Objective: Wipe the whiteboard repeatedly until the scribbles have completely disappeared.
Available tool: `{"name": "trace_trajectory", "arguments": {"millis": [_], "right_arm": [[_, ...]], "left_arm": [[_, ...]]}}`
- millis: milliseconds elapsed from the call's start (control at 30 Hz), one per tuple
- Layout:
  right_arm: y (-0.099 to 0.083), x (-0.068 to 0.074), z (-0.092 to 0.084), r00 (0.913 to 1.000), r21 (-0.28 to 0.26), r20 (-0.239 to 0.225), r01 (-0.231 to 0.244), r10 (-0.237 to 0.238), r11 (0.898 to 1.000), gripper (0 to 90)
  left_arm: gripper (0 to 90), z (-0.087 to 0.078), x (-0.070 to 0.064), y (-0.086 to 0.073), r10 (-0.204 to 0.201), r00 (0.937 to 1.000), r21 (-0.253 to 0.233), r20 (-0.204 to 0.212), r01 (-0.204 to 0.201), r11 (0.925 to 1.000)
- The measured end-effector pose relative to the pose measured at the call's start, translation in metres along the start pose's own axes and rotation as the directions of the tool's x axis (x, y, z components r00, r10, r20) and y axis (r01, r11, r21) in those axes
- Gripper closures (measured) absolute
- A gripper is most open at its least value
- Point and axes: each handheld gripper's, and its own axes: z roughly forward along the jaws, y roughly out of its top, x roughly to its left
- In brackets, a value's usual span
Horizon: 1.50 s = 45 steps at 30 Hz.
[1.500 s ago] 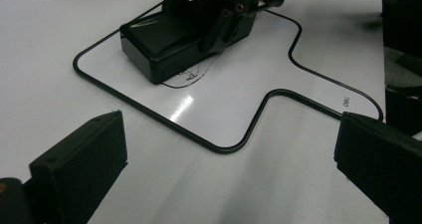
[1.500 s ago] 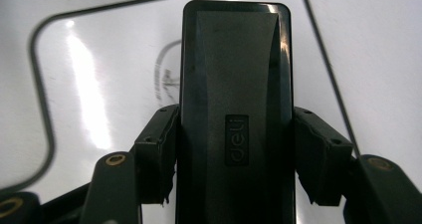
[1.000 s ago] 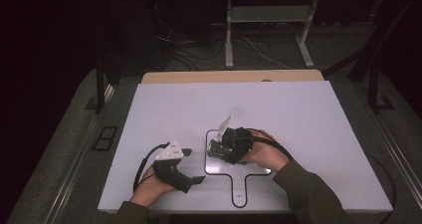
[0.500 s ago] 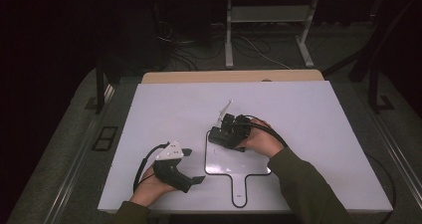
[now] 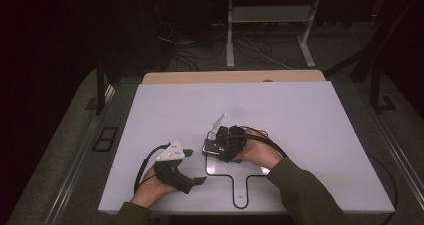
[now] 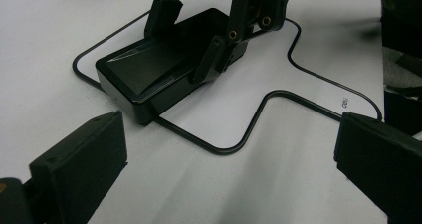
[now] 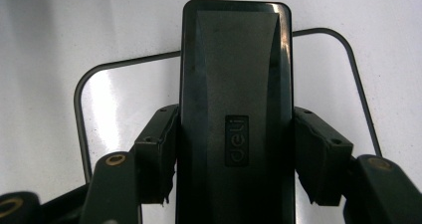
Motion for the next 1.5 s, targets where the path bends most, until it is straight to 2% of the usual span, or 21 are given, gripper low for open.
{"name": "trace_trajectory", "arguments": {"millis": [133, 333, 433, 600, 667, 733, 900, 967, 1067, 1133, 1200, 1333, 1400, 1500], "right_arm": [[0.003, -0.011, 0.003, 0.9991, -0.006, 0.006, -0.041, 0.041, 0.999, 38.7], [0.009, -0.025, 0.007, 0.9977, -0.004, 0.024, -0.064, 0.064, 0.998, 38.7], [0.01, -0.023, 0.007, 0.9977, 0.001, 0.035, -0.059, 0.058, 0.998, 38.7], [0.009, -0.01, 0.005, 0.9998, 0.004, 0.001, -0.017, 0.017, 1.0, 38.7], [0.009, -0.005, 0.005, 0.9999, 0.004, 0.002, -0.011, 0.011, 1.0, 38.7], [0.009, -0.007, 0.005, 0.9997, 0.001, -0.009, -0.023, 0.023, 1.0, 38.7], [0.013, -0.025, 0.009, 0.9969, 0.002, 0.026, -0.075, 0.075, 0.997, 38.7], [0.014, -0.029, 0.01, 0.9966, 0.002, 0.029, -0.077, 0.077, 0.997, 38.7], [0.014, -0.028, 0.009, 0.9964, 0.008, 0.033, -0.078, 0.078, 0.997, 38.7], [0.014, -0.023, 0.008, 0.9974, 0.011, 0.026, -0.067, 0.067, 0.998, 38.7], [0.013, -0.017, 0.007, 0.9991, 0.017, 0.021, -0.037, 0.036, 0.999, 38.8], [0.012, -0.008, 0.005, 0.9997, 0.015, 0.011, -0.024, 0.023, 1.0, 38.7], [0.012, -0.01, 0.006, 0.9994, 0.011, 0.006, -0.034, 0.034, 0.999, 38.7], [0.014, -0.02, 0.009, 0.9974, 0.008, 0.025, -0.068, 0.067, 0.998, 38.7]], "left_arm": [[0.0, -0.001, 0.0, 0.0, 0.002, 1.0, -0.002, 0.001, -0.002, 1.0], [0.0, -0.001, 0.001, 0.0, 0.007, 1.0, -0.001, 0.001, -0.007, 1.0], [0.0, -0.001, 0.001, 0.0, 0.006, 1.0, -0.003, 0.0, -0.006, 1.0], [0.0, -0.001, 0.001, 0.0, 0.004, 1.0, -0.002, 0.002, -0.004, 1.0], [0.0, -0.001, 0.001, 0.0, 0.003, 1.0, -0.002, 0.002, -0.002, 1.0], [0.0, 0.0, 0.0, 0.0, 0.0, 1.0, -0.001, 0.003, 0.0, 1.0], [0.0, -0.001, 0.001, 0.0, 0.006, 1.0, -0.002, 0.002, -0.006, 1.0], [0.0, -0.001, 0.002, -0.001, 0.004, 1.0, 0.0, 0.002, -0.004, 1.0], [0.0, -0.002, 0.002, -0.001, 0.004, 1.0, -0.004, 0.001, -0.004, 1.0], [0.0, -0.002, 0.002, -0.001, 0.004, 1.0, -0.004, 0.0, -0.004, 1.0], [0.0, -0.002, 0.001, -0.001, 0.003, 1.0, -0.002, 0.0, -0.003, 1.0], [0.0, -0.001, 0.001, 0.0, 0.004, 1.0, -0.001, 0.001, -0.004, 1.0], [0.0, -0.001, 0.0, 0.0, 0.005, 1.0, 0.0, 0.0, -0.005, 1.0], [0.0, -0.001, 0.0, 0.0, 0.009, 1.0, -0.001, 0.001, -0.009, 1.0]]}}
